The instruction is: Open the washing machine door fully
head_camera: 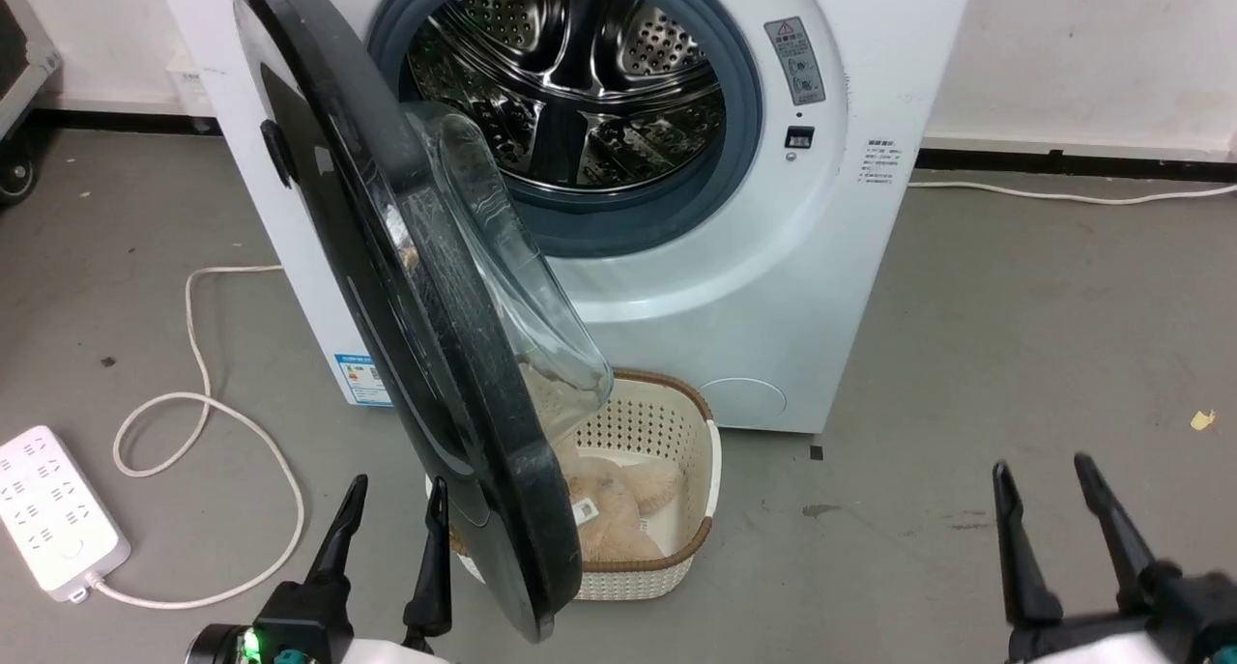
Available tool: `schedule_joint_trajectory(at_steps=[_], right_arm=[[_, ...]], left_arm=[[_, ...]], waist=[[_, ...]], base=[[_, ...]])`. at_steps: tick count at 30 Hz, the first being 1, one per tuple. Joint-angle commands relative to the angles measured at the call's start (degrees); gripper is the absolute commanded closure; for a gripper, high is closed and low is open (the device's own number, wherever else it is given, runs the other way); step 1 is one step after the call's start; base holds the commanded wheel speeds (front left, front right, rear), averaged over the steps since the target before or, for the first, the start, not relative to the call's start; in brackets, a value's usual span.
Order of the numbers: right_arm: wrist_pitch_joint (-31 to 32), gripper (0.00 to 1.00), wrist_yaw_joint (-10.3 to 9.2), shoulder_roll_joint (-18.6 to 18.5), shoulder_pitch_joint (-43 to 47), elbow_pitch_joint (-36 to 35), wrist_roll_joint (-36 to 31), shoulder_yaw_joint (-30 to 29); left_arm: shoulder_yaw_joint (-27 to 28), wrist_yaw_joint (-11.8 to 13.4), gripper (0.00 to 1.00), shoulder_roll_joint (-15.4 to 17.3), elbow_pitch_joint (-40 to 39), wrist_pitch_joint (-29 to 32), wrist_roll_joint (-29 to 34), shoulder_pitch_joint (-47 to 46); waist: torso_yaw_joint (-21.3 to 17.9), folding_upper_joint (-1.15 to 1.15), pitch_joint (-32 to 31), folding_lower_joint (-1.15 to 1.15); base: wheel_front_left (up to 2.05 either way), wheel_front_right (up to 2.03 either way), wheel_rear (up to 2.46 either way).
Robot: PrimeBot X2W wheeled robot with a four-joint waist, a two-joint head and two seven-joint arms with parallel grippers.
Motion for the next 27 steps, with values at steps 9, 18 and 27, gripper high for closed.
schedule_joint_trajectory(at_steps=[9,18,27], right_arm=[[-0.66,0.00,0.03,1.73,4.01,-1.09,-0.28,-0.84],[-0.70,0.00,0.03,1.75,3.50,-0.76,1.49,-0.64],[-0.70,0.00,0.03,1.76,2.75,-0.34,1.67,-0.34]], left_arm=[[-0.17,-0.47,0.00,-0.08,1.40,-0.32,0.44,0.53],[0.50,-1.04,1.00,-0.58,-1.92,-0.32,-0.45,-0.17],[6.24,0.09,1.00,-1.19,-14.20,-0.32,-4.63,-3.96]], waist=[[0.07,0.00,0.02,0.00],[0.21,0.00,-0.04,0.00],[0.06,0.00,-0.53,0.00]], base=[[0.00,0.00,0.00],[0.00,0.00,0.00],[0.00,0.00,0.00]])
